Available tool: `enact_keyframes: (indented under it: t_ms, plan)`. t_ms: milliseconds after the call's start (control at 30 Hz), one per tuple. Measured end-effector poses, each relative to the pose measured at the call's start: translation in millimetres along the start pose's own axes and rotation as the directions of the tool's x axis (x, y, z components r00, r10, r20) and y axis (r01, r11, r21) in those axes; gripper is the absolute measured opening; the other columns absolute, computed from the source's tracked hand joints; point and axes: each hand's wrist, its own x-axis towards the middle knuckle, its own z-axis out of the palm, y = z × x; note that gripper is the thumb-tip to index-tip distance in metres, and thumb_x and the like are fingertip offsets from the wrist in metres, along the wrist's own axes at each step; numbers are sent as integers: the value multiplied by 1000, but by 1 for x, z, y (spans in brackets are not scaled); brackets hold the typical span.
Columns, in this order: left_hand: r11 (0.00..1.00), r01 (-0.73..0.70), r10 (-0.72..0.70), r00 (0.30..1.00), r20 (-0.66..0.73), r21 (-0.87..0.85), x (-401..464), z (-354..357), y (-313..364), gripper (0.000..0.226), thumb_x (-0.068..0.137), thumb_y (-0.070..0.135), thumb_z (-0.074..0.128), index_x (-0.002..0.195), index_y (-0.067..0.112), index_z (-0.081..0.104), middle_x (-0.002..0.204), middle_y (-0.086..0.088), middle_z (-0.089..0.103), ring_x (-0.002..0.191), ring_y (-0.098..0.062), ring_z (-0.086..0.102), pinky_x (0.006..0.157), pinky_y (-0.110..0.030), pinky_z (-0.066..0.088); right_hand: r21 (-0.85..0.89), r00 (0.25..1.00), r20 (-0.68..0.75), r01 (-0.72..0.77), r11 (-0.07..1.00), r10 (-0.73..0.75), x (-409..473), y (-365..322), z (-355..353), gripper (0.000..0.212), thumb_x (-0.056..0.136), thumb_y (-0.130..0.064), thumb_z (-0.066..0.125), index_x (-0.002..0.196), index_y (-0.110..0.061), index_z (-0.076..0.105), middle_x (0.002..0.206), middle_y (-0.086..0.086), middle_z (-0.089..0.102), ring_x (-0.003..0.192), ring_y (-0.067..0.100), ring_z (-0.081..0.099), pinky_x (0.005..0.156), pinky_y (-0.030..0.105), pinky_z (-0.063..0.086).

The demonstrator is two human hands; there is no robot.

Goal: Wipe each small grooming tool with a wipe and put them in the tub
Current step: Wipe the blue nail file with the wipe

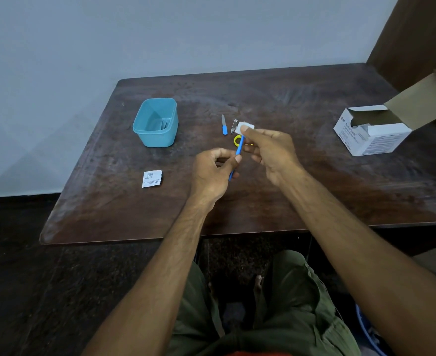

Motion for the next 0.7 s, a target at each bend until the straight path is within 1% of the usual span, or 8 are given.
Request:
enact_keyframes:
  t_ms: [67, 167, 233, 367, 467, 567, 633, 700]
  plan:
    - [1000, -7, 7, 1000, -1, 13, 1, -1, 0, 4, 89, 13, 67, 89, 13, 71, 74, -3, 66, 50, -5, 60, 55, -21, 52, -10, 1000, 14, -21, 1000, 21, -1, 4, -1, 16, 83, -27, 72, 71, -19, 67, 91, 7, 75, 71, 10, 65, 63, 22, 44]
    - [999, -20, 20, 1000, 5, 36, 0, -3, -1, 8, 90, 12, 65, 89, 16, 71, 74, 1, 67, 50, -4, 59, 54, -20, 51, -21, 995, 73, -67, 998, 68, -6, 16, -2, 15, 82, -26, 74, 71, -21, 66, 72, -7, 70, 66, 6, 66, 67, 25, 41]
    - [998, -18, 18, 1000, 14, 55, -2, -3, -1, 9, 91, 13, 64, 90, 17, 71, 73, 3, 67, 50, -3, 59, 53, -18, 50, -3, 994, 79, -76, 997, 76, -6, 17, -3, 15, 82, -26, 74, 70, -21, 66, 75, -5, 72, 67, 5, 67, 69, 25, 42]
    - [997, -21, 20, 1000, 17, 80, -6, -1, 3, 9, 92, 16, 62, 89, 20, 70, 73, 1, 67, 55, -6, 62, 61, -24, 53, 53, 998, 28, -66, 996, 65, 2, 5, -3, 17, 82, -31, 73, 70, -21, 66, 95, 6, 74, 71, 9, 66, 73, 26, 45]
    - [998, -20, 19, 1000, 20, 55, -4, -2, 5, 14, 94, 15, 60, 85, 20, 70, 68, 4, 65, 55, -8, 62, 60, -25, 52, 48, 996, 57, -67, 997, 64, -1, 9, -3, 14, 83, -28, 73, 73, -20, 67, 84, 1, 74, 72, 8, 66, 76, 27, 44]
    - [999, -12, 11, 999, 33, 39, -1, -3, 2, 19, 96, 12, 56, 84, 18, 69, 68, 4, 65, 53, -9, 63, 57, -23, 53, 48, 984, 142, -112, 993, 104, -9, 21, -3, 11, 84, -22, 73, 75, -19, 67, 70, -6, 70, 66, 6, 65, 70, 25, 40]
    - [999, -8, 7, 999, 47, 31, -3, -3, -1, 19, 96, 11, 55, 84, 16, 69, 69, 2, 66, 53, -9, 63, 56, -23, 53, 66, 982, 154, -124, 990, 113, -11, 22, -3, 9, 83, -20, 73, 77, -19, 67, 68, -7, 70, 64, 5, 64, 66, 23, 39]
    - [1000, -5, 3, 997, 71, 23, -4, -2, -3, 17, 97, 12, 54, 89, 13, 69, 71, 0, 66, 55, -9, 64, 56, -23, 53, 91, 985, 134, -122, 988, 109, -6, 17, -4, 11, 82, -20, 74, 74, -20, 66, 69, -7, 69, 64, 6, 64, 68, 24, 39]
